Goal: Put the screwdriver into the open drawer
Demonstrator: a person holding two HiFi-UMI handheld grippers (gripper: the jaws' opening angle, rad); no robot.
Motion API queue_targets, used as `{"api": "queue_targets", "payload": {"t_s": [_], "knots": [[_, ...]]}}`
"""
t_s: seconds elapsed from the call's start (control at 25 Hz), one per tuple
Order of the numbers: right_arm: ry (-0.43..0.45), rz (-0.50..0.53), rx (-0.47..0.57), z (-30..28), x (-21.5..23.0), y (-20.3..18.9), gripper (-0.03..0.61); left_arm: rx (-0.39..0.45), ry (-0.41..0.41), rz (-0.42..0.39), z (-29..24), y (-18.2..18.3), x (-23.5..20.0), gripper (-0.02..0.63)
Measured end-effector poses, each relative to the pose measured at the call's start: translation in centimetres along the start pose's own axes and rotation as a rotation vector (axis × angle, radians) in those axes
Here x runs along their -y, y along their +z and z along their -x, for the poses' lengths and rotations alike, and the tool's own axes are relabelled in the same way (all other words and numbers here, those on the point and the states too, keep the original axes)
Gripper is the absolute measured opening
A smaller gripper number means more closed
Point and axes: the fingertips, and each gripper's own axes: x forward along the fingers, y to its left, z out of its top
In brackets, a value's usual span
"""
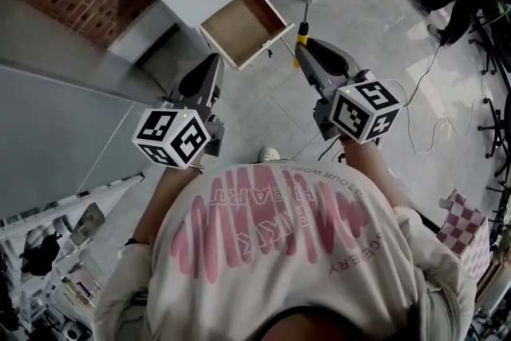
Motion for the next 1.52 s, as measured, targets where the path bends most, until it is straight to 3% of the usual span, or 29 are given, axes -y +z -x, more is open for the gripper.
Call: {"api": "queue_targets", "payload": {"t_s": [0.16,0.36,0.8,1.12,1.52], "knots": [[0.022,-0.007,-0.025,-0.6,1.9,-0.9,0.089,0.025,0.005,0.059,-1.2,-0.8,-0.1,0.003],[0.031,-0.033,-0.054,-1.4,3.3,-2.3,0.089,-0.033,0.049,0.065,-1.9,-3.0,-1.0,0.003],[0.031,-0.079,-0.164,-7.4,4.6,-6.0,0.089,-0.088,0.082,0.131,-4.5,-4.6,-7.2,0.003],[-0.006,-0.044,-0.261,-15.2,7.3,-6.6,0.089,-0.145,0.068,0.156,-9.3,-3.7,-13.9,0.003],[0.015,-0.027,-0.289,-22.6,8.7,-5.0,0.089,-0.122,0.033,0.117,-14.6,0.7,-19.0,0.003]]}}
